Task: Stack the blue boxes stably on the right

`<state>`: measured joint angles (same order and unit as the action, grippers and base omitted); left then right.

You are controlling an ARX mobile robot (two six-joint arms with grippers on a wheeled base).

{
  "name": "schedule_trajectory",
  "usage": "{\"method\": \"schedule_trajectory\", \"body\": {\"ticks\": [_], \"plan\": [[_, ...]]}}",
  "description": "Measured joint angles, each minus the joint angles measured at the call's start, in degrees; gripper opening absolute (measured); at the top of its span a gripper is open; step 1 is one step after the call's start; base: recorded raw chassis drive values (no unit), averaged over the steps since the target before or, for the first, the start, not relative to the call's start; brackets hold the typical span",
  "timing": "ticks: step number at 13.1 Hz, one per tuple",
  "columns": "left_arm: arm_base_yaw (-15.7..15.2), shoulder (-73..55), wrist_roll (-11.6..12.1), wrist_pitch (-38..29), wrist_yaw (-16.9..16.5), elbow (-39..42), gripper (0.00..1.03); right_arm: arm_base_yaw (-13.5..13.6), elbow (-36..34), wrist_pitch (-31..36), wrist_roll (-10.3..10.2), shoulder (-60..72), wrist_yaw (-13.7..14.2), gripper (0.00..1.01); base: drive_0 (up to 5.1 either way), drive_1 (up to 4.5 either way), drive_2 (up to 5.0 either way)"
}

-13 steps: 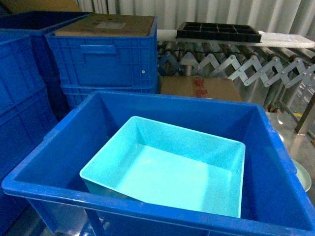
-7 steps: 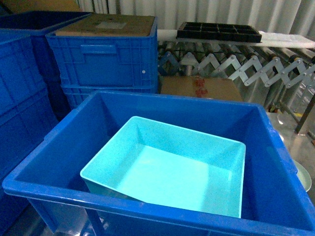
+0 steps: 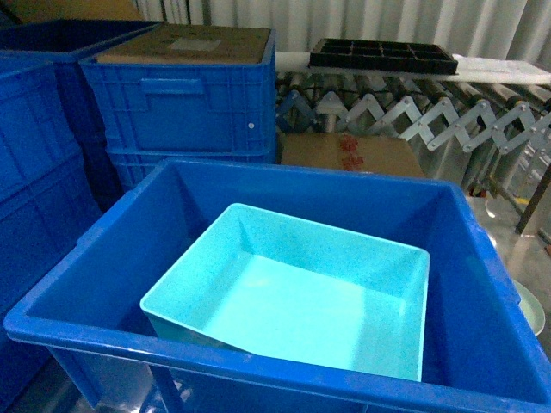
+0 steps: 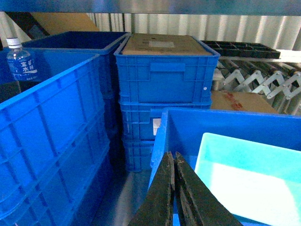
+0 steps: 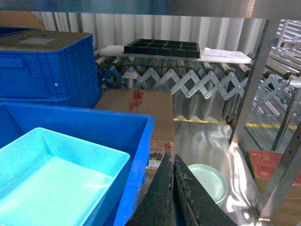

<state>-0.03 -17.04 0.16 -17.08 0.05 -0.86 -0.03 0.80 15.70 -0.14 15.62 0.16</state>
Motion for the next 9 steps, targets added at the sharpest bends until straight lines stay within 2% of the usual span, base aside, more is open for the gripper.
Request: {"method": "schedule_trajectory", "body": {"ticks": [5,6,7,9], "plan": [[0.00,6.51,-0.02,6.51,0.00,0.00,0.02,0.00,0.00,-6.08,0.00,-5.95,0.00,0.02,0.0,0.00,0.0],[0.00,7.37,-0.02,7.26,0.00,0.00,0.02,0.02,0.04,-14.47,0.00,-11.41,-0.11,0.02,0.0,0.00,0.0],[0.00,13.25,0.02,16.39,-0.33,-0.02,0.02,0.00,0.04,-14.91,0.00,-15.37,-0.13,0.02,0.0,0.00,0.0],[0.00,16.44,0.00,17.42,-0.11,0.00,0.02,0.02,0.02,-16.00,0.00,-15.39,-0.15,0.02,0.0,0.00,0.0]]}}
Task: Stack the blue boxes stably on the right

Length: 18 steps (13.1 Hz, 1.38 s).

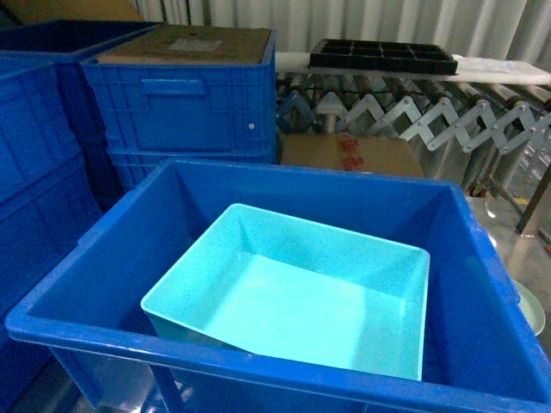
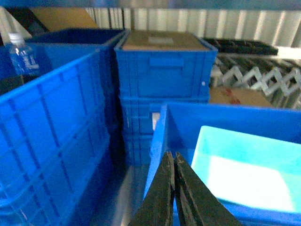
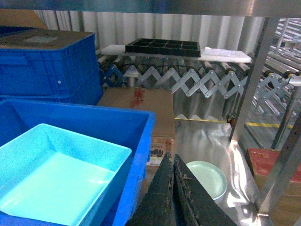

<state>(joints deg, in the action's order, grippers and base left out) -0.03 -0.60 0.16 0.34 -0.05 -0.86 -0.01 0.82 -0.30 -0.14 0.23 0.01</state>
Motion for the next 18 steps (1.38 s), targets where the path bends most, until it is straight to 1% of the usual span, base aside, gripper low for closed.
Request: {"method": "schedule_trajectory", "body": {"ticks": [4,5,6,8,12,13,18], "plan": [[0.04,0.00,-0.02,-0.09,0.09,-0.02,0.02,0.00,0.00,0.04,0.00,0.02,0.00,0.02,0.0,0.00,0.0],[0.04,0.00,-0.11,-0.09,0.09,-0.02,0.07,0.00,0.02,0.02,0.04,0.02,0.00,0.04,0.0,0.00,0.0],[0.04,0.00,-0.11,-0.09,0.09,-0.02,0.20,0.00,0.02,0.04,0.02,0.02,0.00,0.19,0.0,0.00,0.0],[0.04,0.00,-0.11,-0.07,0.09,-0.02,0.45,0.00,0.00,0.04,0.02,0.02,0.00,0.45,0.0,0.00,0.0],[0.04,0.00,-0.07,-0.09,0.09,-0.02,1.00,0.00,0.00,0.04,0.00,0.02,0.00,1.00,0.0,0.00,0.0],[0.04,0.00,-0.11,-0.09,0.09,-0.02,0.97,0.00,0.00,0.07,0.00,0.02,0.00,0.97,0.0,0.00,0.0],[0.04,0.00,-0.11,-0.09,0.09,-0.02,0.98,0.00,0.00,0.04,0.00,0.02,0.00,0.98,0.0,0.00,0.0]]}}
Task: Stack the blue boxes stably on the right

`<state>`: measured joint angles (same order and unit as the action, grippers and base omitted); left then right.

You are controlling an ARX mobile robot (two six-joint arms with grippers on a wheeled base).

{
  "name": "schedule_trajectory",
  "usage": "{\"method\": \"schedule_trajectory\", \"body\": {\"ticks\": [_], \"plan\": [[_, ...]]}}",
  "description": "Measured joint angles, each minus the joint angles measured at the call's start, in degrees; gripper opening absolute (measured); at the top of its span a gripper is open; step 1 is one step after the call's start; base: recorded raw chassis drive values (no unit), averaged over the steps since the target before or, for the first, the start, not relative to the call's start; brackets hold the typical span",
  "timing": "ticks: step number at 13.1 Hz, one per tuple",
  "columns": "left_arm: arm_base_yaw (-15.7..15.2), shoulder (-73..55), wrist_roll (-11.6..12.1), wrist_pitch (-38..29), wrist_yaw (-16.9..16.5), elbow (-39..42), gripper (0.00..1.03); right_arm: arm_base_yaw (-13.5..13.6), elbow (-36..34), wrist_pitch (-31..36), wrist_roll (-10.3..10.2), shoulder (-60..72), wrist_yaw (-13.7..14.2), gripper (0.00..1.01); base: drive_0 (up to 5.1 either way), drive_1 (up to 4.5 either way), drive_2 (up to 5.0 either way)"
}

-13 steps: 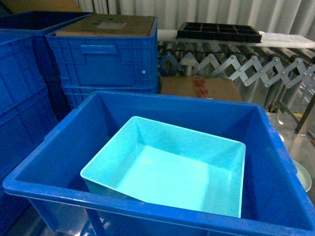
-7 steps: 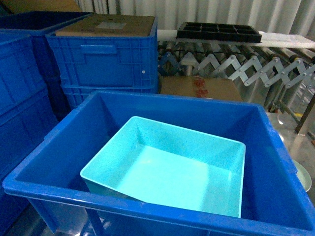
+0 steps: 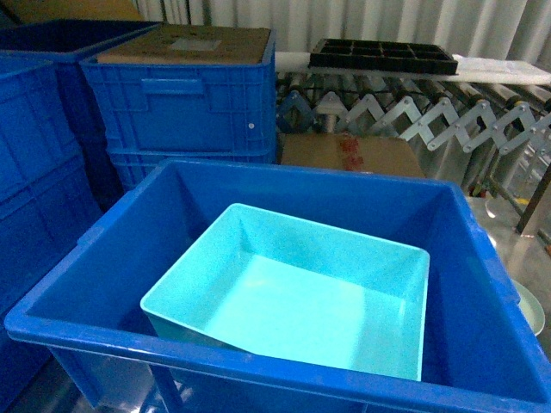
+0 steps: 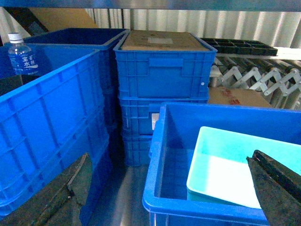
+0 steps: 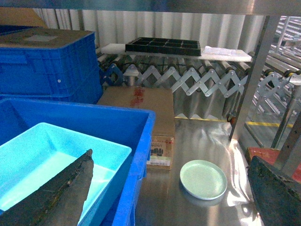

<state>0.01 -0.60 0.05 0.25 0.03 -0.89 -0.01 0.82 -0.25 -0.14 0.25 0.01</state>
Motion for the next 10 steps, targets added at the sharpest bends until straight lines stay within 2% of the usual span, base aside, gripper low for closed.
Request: {"method": "schedule_trajectory", "body": {"ticks": [10], "plan": [[0.00,0.00,0.00,0.00,0.00,0.00,0.98,0.00,0.00,0.00,0.00,0.00,0.00,0.98,0.0,0.00,0.0]]}}
